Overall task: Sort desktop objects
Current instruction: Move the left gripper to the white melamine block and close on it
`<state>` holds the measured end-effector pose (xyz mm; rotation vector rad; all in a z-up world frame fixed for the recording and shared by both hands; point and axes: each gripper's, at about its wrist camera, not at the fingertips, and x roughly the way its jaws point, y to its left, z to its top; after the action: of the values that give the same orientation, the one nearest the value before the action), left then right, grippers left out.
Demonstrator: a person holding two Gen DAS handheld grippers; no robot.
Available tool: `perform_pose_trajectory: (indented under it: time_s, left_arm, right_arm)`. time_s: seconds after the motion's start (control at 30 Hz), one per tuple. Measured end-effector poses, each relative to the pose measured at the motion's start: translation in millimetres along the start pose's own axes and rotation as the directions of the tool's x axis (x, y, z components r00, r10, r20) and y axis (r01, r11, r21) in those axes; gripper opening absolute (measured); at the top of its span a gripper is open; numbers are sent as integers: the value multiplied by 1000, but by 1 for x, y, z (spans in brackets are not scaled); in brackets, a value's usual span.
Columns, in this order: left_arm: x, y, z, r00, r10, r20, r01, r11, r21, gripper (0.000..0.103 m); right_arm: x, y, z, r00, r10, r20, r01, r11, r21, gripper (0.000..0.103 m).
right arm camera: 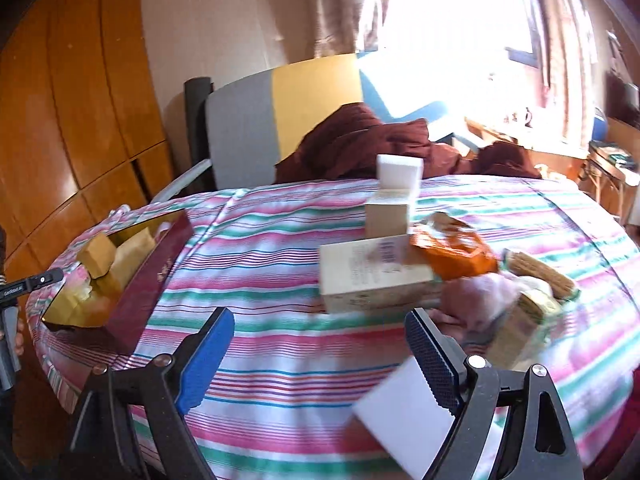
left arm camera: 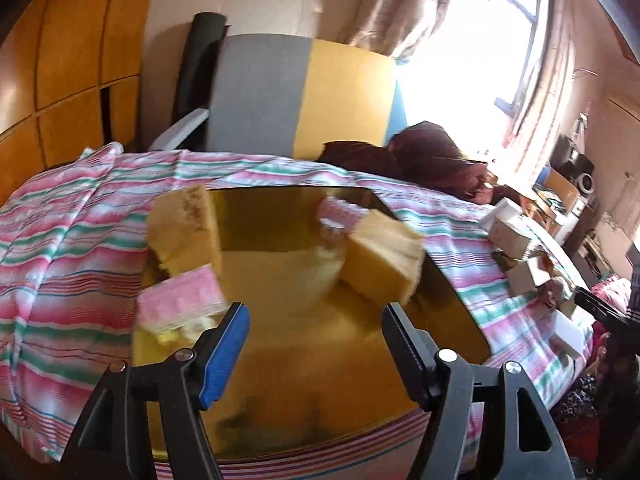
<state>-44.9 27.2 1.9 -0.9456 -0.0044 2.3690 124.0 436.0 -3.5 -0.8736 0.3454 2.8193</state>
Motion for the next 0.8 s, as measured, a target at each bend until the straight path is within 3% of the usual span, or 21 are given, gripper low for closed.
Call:
perform_pose_trajectory:
  time_s: [0.13, 0.23, 0.37, 0.47, 0.6, 0.8]
  left_arm:
    - [19, -66, 0, 987, -152, -50, 156, 983, 97, 70]
    - [37, -118, -4, 963, -244, -119, 262, 950, 171, 70]
    - [66, -186, -19, 919, -318, -232, 372, 893, 252, 70]
    - [82, -218, -34, 896, -331, -296, 413, 866, 283, 70]
    - [94, -233, -52, 871, -338, -357, 443, 854, 272, 70]
    - [103, -220, -56, 868, -318, -381, 420, 880, 222, 70]
  right_arm:
    - [-19, -42, -5, 997, -72, 13, 71, 993, 91, 89]
    - [-33, -73, -9, 992, -127, 18, 123, 980, 159, 89]
    - [-35, -94, -19, 995, -98, 12, 92, 963, 253, 90]
    - [-29, -96, -30, 999, -36, -18, 39, 958, 283, 91]
    - [-20, -95, -46, 998, -8, -62, 27, 955, 296, 91]
    - [-11, -94, -62, 993, 69, -96, -31, 937, 349, 91]
